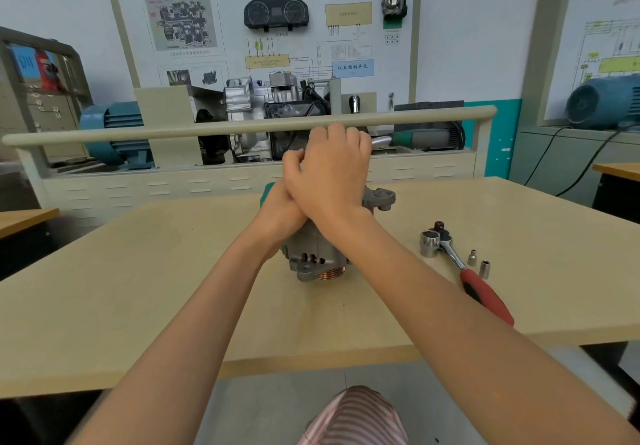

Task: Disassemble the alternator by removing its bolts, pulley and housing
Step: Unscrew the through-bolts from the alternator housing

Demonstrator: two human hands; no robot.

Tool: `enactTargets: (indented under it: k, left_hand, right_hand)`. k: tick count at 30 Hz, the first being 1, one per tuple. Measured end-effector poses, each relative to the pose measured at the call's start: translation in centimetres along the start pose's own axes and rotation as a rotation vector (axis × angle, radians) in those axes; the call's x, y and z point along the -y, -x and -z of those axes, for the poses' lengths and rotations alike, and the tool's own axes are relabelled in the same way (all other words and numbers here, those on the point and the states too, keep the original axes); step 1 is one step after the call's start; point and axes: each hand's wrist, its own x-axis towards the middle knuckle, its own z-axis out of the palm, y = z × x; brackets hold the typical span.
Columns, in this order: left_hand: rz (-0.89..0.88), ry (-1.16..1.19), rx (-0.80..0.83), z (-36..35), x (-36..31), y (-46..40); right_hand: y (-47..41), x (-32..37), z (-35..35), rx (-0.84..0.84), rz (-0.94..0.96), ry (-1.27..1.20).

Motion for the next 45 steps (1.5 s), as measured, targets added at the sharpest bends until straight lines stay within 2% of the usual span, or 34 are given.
enactTargets:
  k: [2,4,8,11,13,15,16,18,20,21,22,25,29,31,34,36,38,40,42,43,45]
  left_hand:
    - [0.020,-0.002,0.003,0.0,0.0,0.0]
    - [0.041,0.027,0.022,-0.1,-0.1,0.1]
    - [0.067,0.122,0.064,-0.2,-0.2,0.0]
    - [0.085,0.132,0.062,-0.1,-0.1,0.0]
    - [0.091,0.132,0.065,0.0,0.0,-0.1]
    - [0.086,0.129,0.062,0.0,0.1,-0.1]
    - [0.078,0.122,0.065,0.0,0.1,-0.1]
    - [0.063,0.087,0.056,0.1,0.2,-0.1]
    - [0.055,0.043,0.028,0.2,0.2,0.0]
    - [0.051,0.032,0.019,0.2,0.2,0.0]
    - [0.043,0.024,0.015,0.2,0.2,0.0]
    - [0.026,0.015,0.022,-0.1,-0.1,0.1]
    - [0.055,0.062,0.054,-0.2,-0.1,0.1]
    - [0.070,0.099,0.049,-0.2,0.0,0.1]
    - [0.084,0.116,0.026,-0.2,0.2,0.1]
    - [0.088,0.112,0.032,-0.1,0.1,0.0]
    - [0.088,0.098,0.044,-0.1,-0.1,0.0]
    - [0.074,0.036,0.005,-0.2,-0.2,0.0]
    - [0.077,-0.015,-0.060,-0.2,-0.2,0.1]
    - [0.071,-0.018,-0.072,-0.2,-0.2,0.1]
    - [0.042,-0.022,-0.048,-0.2,-0.2,0.2]
  right_hand:
    - [-0.2,-0.3,0.0,-0.043,-0.036,-0.283]
    - [-0.7,-0.9,0.2,-0.012,-0.099,-0.660]
    - [-2.3,-2.1,0.8,0.268,-0.428,-1.454]
    - [-3.2,-2.7,0.7,0.400,-0.518,-1.733]
    - [-3.1,-2.3,0.6,0.399,-0.502,-1.689]
    - [-2.4,-1.7,0.5,0.299,-0.423,-1.466]
    - [-1.8,-1.7,0.5,0.208,-0.315,-1.261]
    - [-0.7,-1.7,0.1,0.020,-0.042,-0.654]
    - [0.0,-1.3,-0.1,-0.051,0.042,-0.131]
    - [0.3,-1.1,0.0,-0.048,0.036,-0.051]
    - [0.4,-0.9,0.0,-0.048,0.021,-0.087]
    - [-0.3,-0.9,0.5,-0.020,-0.067,-0.533]
    - [-2.3,-1.6,1.0,0.229,-0.442,-1.304]
    - [-3.0,-2.2,0.8,0.352,-0.554,-1.599]
    - [-3.4,-2.3,0.7,0.402,-0.588,-1.724]
    - [-3.1,-2.0,0.8,0.339,-0.583,-1.666]
    - [-2.1,-1.4,0.7,0.206,-0.473,-1.425]
    - [-0.7,-0.9,0.3,0.009,-0.197,-0.821]
    - [0.4,-0.2,-0.1,-0.063,-0.022,-0.214]
    - [0.6,0.0,-0.1,-0.055,-0.002,-0.083]
    - [0.5,0.2,0.0,-0.062,0.016,-0.116]
